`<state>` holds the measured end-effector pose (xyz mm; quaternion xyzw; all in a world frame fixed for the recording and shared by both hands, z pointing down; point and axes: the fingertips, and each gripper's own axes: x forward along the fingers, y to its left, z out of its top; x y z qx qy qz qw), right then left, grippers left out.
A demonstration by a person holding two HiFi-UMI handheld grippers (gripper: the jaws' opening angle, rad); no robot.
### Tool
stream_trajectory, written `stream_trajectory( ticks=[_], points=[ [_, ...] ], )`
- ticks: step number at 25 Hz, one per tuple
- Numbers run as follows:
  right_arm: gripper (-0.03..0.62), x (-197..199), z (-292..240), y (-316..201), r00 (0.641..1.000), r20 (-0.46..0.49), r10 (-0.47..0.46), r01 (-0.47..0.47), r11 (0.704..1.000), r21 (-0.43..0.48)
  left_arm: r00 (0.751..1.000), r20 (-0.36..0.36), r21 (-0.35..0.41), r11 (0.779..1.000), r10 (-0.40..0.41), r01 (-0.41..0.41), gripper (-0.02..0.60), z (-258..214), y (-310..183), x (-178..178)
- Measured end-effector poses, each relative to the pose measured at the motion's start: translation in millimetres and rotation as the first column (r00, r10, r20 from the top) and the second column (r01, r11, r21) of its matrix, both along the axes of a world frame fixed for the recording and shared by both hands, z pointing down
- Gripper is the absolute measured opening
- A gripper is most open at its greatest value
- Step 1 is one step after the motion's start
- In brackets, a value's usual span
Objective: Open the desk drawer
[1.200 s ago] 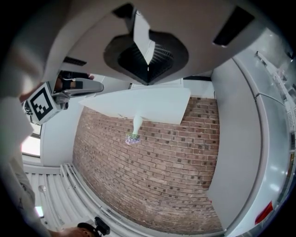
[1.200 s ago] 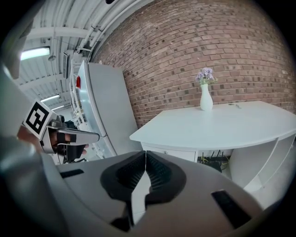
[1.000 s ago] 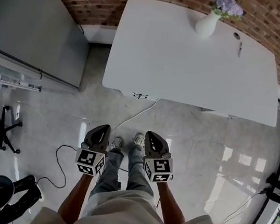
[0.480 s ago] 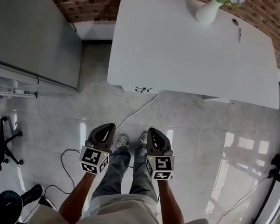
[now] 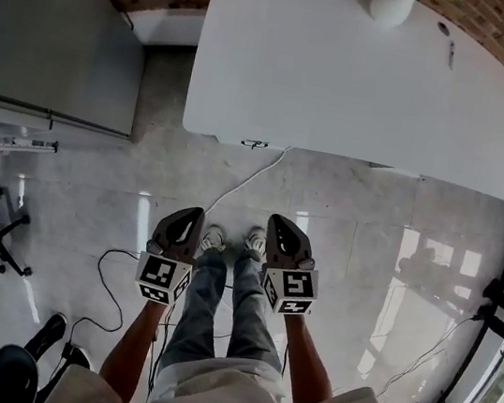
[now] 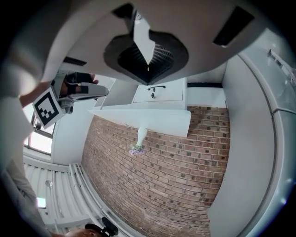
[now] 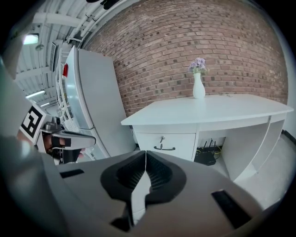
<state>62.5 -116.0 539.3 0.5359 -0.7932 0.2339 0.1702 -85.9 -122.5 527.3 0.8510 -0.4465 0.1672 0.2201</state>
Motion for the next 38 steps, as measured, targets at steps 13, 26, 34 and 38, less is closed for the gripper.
stream_trajectory(
  ticks=[13, 26, 34, 38],
  points=[
    [0.018, 21.9, 107.5, 35.3, 0.999, 0.038, 0.022, -0.019, 0.997, -0.075, 0.999, -0.024, -0.001, 1.0, -0.025, 0.025, 0.012, 95.2, 23.9, 23.4],
    [0.017, 24.4, 178.1, 31.7, 0.982, 0.152, 0.108, -0.093, 0.99, -0.104, 1.0, -0.009, 0.021, 1.0, -0.023, 0.023, 0.012, 155.6, 13.7, 24.8],
    [0.037, 20.8, 175.1, 19.6, 0.673, 0.677, 0.299, -0.185, 0.954, -0.237, 1.0, -0.017, 0.022, 1.0, -0.017, 0.017, 0.012, 157.6, 13.1, 24.9],
    [0.168, 31.8, 176.1, 8.4, 0.115, 0.914, 0.39, -0.264, 0.899, -0.35, 1.0, -0.012, 0.021, 1.0, -0.017, 0.017, 0.012, 158.7, 8.9, 20.4]
  ],
)
